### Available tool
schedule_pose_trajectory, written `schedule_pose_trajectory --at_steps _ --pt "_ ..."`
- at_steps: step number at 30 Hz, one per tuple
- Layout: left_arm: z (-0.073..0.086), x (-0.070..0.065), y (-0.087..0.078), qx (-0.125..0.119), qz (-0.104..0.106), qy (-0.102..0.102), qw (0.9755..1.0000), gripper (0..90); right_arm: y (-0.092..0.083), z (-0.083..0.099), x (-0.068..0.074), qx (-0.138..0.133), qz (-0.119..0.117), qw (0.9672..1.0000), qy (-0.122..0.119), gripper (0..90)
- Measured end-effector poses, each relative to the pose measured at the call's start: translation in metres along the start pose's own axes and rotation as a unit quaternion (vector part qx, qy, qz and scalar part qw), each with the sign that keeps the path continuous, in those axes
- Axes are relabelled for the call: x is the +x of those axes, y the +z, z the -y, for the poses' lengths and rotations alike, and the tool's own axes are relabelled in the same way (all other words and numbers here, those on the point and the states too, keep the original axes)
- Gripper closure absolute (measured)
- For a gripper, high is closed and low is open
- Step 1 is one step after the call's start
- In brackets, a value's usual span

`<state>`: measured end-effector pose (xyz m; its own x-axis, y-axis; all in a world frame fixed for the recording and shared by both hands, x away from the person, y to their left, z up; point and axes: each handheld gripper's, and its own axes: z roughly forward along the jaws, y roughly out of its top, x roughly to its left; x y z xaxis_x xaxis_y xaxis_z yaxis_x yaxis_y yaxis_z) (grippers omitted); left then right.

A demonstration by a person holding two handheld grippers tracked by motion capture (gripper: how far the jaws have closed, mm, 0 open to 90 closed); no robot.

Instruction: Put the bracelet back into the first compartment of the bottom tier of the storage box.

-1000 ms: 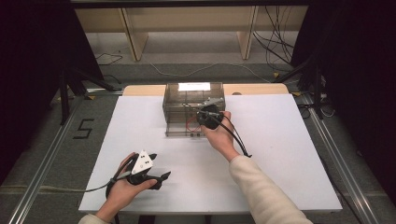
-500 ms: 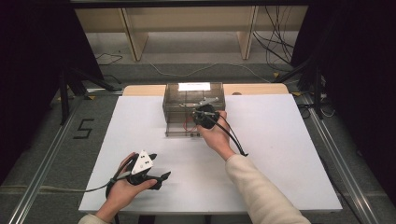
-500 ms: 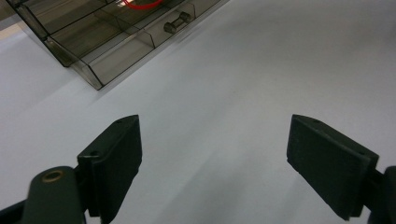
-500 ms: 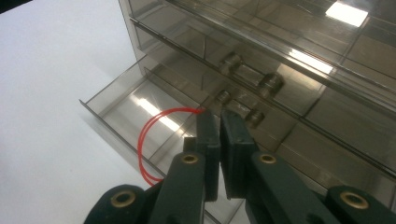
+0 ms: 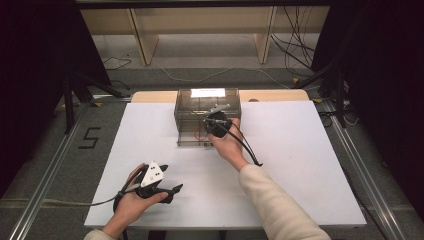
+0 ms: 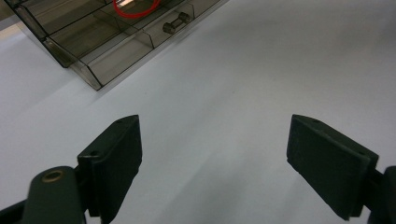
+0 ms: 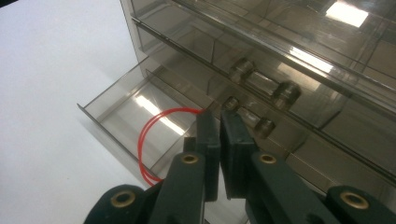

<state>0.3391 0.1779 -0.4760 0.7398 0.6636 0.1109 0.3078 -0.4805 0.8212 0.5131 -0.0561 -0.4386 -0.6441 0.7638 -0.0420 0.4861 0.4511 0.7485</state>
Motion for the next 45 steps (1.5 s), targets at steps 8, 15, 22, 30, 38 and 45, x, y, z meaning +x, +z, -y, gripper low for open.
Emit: schedule_pose_trajectory --at_steps 8,15,22,30,38,45 --pt "0.000 0.000 0.000 -0.001 0.001 0.000 1.0000 18.0 0.006 -0.003 0.004 0.004 -0.004 1.0000 -0.002 87.1" --pt "0.000 0.000 0.000 -0.001 0.001 0.000 1.0000 18.0 0.013 -0.007 0.009 0.007 -0.008 0.9999 -0.003 87.2" --pt "0.000 -0.001 -0.001 -0.002 0.001 0.001 1.0000 18.0 0.019 -0.008 0.012 0.008 -0.011 0.9999 -0.003 87.1" --pt "0.000 -0.001 -0.001 -0.002 0.002 0.001 1.0000 18.0 0.025 -0.009 0.014 0.012 -0.014 0.9998 -0.004 87.1" --pt "0.000 -0.001 -0.001 -0.002 0.002 0.001 1.0000 18.0 0.032 -0.010 0.019 0.017 -0.013 0.9997 -0.008 87.1" --pt "0.000 -0.001 -0.001 -0.002 0.002 0.002 1.0000 18.0 0.037 -0.010 0.022 0.022 -0.015 0.9996 -0.008 87.1"
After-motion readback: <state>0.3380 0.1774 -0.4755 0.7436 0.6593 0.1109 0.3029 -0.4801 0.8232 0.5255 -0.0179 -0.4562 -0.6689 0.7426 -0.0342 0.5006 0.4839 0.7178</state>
